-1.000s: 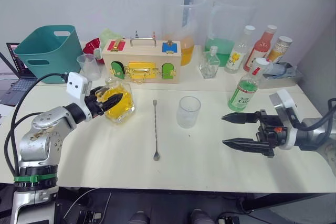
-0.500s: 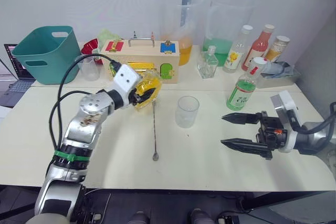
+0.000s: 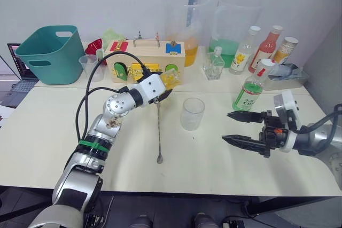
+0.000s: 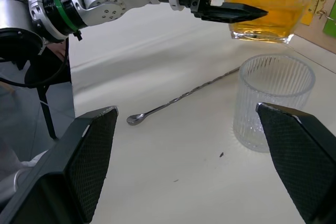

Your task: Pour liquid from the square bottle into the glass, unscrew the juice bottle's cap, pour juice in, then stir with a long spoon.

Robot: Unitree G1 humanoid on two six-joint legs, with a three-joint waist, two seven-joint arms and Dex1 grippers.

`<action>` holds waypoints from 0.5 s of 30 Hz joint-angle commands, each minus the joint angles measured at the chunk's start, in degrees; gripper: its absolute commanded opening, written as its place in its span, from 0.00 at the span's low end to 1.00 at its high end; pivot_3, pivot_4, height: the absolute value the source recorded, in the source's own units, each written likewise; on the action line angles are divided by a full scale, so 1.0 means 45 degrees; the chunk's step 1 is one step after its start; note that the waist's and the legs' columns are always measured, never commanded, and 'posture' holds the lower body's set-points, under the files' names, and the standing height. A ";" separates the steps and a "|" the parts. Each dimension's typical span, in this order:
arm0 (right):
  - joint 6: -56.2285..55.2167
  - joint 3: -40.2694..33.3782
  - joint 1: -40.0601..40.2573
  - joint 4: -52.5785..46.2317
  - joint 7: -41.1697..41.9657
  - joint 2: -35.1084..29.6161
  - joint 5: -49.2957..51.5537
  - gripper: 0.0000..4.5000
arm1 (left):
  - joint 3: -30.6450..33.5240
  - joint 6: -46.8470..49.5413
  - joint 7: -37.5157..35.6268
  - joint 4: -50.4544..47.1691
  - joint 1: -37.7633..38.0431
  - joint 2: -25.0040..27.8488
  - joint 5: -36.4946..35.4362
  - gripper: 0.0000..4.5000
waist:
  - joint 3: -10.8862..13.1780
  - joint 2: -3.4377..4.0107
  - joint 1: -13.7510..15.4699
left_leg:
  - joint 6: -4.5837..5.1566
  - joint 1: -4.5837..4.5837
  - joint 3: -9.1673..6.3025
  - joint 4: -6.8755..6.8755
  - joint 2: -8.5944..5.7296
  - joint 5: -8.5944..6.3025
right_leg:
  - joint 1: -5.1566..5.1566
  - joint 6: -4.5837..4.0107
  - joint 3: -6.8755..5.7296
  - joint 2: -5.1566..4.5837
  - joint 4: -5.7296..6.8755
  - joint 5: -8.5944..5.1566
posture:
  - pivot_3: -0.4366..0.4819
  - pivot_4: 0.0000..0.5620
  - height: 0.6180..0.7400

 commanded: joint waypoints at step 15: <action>-0.0093 -0.0067 -0.0375 -0.0430 -0.1110 0.0187 -0.0208 1.00 | -0.0620 -0.3526 0.2393 0.2175 -0.1839 -0.0808 0.2492 0.62 | 0.0000 0.0000 -0.0028 | 0.0037 -0.0013 0.0000 0.0065 -0.0002 -0.0021 | 0.0000 0.0004 0.0000 0.0002 0.0017 0.0002 | 0.48 0.27 1.00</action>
